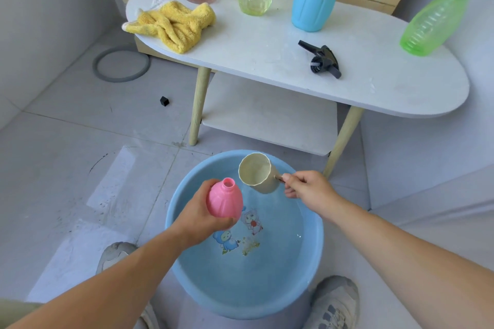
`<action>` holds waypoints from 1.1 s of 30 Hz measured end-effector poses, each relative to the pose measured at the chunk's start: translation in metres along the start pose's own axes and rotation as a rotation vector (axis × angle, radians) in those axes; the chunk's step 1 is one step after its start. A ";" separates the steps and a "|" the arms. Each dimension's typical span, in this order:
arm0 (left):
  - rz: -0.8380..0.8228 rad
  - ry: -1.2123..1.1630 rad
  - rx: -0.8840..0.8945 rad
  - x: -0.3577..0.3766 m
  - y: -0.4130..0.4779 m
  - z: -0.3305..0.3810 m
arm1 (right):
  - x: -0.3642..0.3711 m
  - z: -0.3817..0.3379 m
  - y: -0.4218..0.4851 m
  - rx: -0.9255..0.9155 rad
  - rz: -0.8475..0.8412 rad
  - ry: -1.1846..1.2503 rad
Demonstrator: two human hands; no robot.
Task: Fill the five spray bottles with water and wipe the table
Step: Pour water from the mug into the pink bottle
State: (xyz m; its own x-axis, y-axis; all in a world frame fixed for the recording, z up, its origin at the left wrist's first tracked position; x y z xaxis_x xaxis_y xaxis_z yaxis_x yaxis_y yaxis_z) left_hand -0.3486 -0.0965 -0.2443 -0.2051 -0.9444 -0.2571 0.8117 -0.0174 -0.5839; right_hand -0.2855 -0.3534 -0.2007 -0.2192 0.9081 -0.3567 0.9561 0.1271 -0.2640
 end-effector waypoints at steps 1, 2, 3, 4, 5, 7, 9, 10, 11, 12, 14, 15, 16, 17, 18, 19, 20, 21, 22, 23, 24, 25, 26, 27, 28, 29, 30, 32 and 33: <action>-0.001 0.000 0.012 0.000 -0.001 0.002 | -0.004 -0.008 -0.002 -0.021 0.004 -0.010; -0.003 0.005 0.019 0.001 -0.002 0.004 | -0.008 -0.015 -0.003 -0.038 0.003 -0.025; -0.007 0.007 0.026 0.002 -0.002 0.006 | -0.011 -0.023 -0.005 -0.056 0.000 -0.037; -0.011 0.008 0.031 0.003 -0.002 0.008 | -0.014 -0.031 -0.007 -0.075 -0.007 -0.053; -0.016 0.006 0.035 0.003 -0.003 0.010 | -0.016 -0.039 -0.011 -0.093 -0.010 -0.067; -0.018 0.003 0.049 0.004 -0.004 0.015 | -0.022 -0.054 -0.018 -0.124 -0.013 -0.108; -0.023 0.001 0.067 0.004 -0.006 0.021 | -0.027 -0.067 -0.027 -0.153 -0.016 -0.147; -0.023 0.001 0.075 0.004 -0.006 0.024 | -0.029 -0.072 -0.031 -0.172 -0.016 -0.156; -0.022 -0.002 0.084 0.004 -0.007 0.027 | -0.031 -0.077 -0.035 -0.188 -0.016 -0.165; -0.022 -0.001 0.089 0.005 -0.007 0.029 | -0.033 -0.080 -0.038 -0.204 -0.014 -0.173; -0.019 0.005 0.098 0.005 -0.008 0.032 | -0.035 -0.089 -0.043 -0.236 -0.009 -0.203; -0.019 0.010 0.101 0.005 -0.008 0.033 | -0.036 -0.092 -0.045 -0.249 -0.003 -0.221; -0.019 0.013 0.106 0.005 -0.008 0.033 | -0.037 -0.095 -0.047 -0.262 0.004 -0.234; -0.019 0.016 0.109 0.005 -0.009 0.034 | -0.037 -0.097 -0.048 -0.273 0.011 -0.241; -0.019 0.018 0.113 0.005 -0.009 0.034 | -0.037 -0.099 -0.049 -0.283 0.013 -0.249; -0.019 0.020 0.116 0.005 -0.009 0.035 | -0.037 -0.100 -0.051 -0.289 0.013 -0.257; -0.019 0.022 0.117 0.005 -0.009 0.035 | -0.036 -0.101 -0.052 -0.295 0.014 -0.258; -0.019 0.022 0.118 0.005 -0.009 0.035 | -0.035 -0.102 -0.053 -0.300 0.017 -0.254; -0.017 0.023 0.119 0.005 -0.009 0.035 | -0.034 -0.103 -0.054 -0.308 0.016 -0.248; -0.018 0.024 0.122 0.005 -0.009 0.035 | -0.034 -0.104 -0.054 -0.314 0.019 -0.242; -0.018 0.025 0.124 0.005 -0.009 0.035 | -0.033 -0.105 -0.055 -0.320 0.023 -0.238; -0.018 0.023 0.124 0.005 -0.009 0.036 | -0.033 -0.105 -0.055 -0.327 0.026 -0.238; -0.017 0.021 0.123 0.005 -0.009 0.036 | -0.033 -0.105 -0.055 -0.338 0.026 -0.242; -0.015 0.020 0.122 0.005 -0.008 0.036 | -0.033 -0.104 -0.054 -0.351 0.025 -0.246; -0.013 0.020 0.122 0.005 -0.008 0.036 | -0.033 -0.104 -0.053 -0.363 0.023 -0.248; -0.012 0.022 0.121 0.005 -0.008 0.035 | -0.033 -0.104 -0.053 -0.374 0.020 -0.250; -0.012 0.023 0.121 0.005 -0.007 0.035 | -0.033 -0.103 -0.052 -0.383 0.019 -0.252; -0.015 0.029 0.119 0.006 -0.007 0.033 | -0.033 -0.103 -0.052 -0.388 0.022 -0.252; -0.017 0.031 0.119 0.006 -0.007 0.033 | -0.033 -0.102 -0.051 -0.389 0.023 -0.255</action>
State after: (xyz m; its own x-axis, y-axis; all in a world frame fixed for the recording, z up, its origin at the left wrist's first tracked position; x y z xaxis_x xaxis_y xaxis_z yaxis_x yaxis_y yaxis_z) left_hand -0.3372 -0.1127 -0.2167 -0.2345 -0.9329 -0.2732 0.8668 -0.0735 -0.4933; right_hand -0.3071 -0.3490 -0.0839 -0.1909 0.7920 -0.5800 0.9526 0.2920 0.0851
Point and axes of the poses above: each hand's wrist, its own y-axis towards the middle knuckle, its own x-axis out of the palm, z = x × y, the point moved 3 cm from there along y, towards the middle knuckle, and after that the axes turned 13 degrees about -x, right-handed, at the moved point
